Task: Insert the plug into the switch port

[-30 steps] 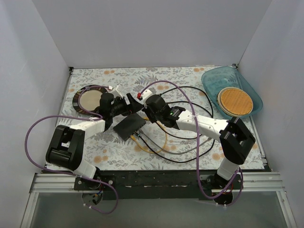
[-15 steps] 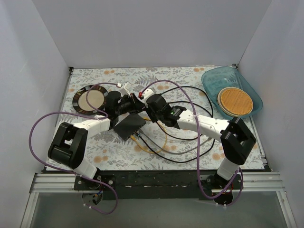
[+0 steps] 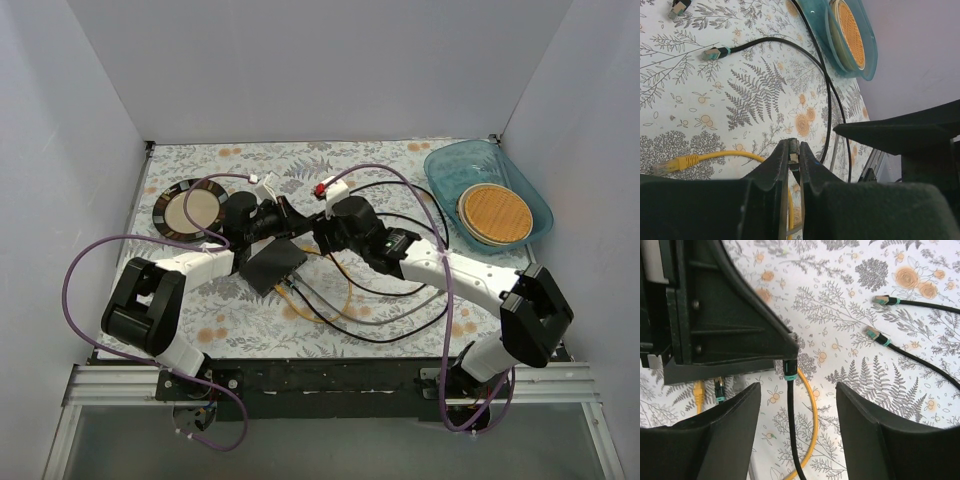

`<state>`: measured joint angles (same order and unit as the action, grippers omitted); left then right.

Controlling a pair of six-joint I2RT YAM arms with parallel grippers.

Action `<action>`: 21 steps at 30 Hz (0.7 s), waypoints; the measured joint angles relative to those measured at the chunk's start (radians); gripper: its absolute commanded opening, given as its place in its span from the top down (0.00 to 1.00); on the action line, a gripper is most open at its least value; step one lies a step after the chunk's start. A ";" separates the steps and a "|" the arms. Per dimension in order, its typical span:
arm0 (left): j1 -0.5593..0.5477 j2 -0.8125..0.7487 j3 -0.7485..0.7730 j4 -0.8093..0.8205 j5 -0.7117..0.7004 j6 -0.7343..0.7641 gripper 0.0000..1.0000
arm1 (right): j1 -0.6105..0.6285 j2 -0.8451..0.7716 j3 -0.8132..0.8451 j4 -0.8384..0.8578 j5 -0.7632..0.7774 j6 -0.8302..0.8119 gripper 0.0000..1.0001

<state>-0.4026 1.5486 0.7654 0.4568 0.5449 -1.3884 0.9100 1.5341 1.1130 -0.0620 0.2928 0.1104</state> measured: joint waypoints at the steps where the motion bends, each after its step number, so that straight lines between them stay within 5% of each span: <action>1: 0.000 0.000 0.000 0.001 0.001 -0.002 1.00 | -0.008 -0.023 -0.018 0.018 -0.011 0.008 0.33; 21: 0.000 0.000 -0.005 0.019 0.004 -0.015 1.00 | -0.085 -0.006 -0.032 0.097 -0.246 0.066 0.47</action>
<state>-0.4026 1.5486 0.7609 0.4755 0.5491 -1.4033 0.8246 1.5276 1.0805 0.0345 0.0467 0.1768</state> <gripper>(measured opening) 0.062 0.544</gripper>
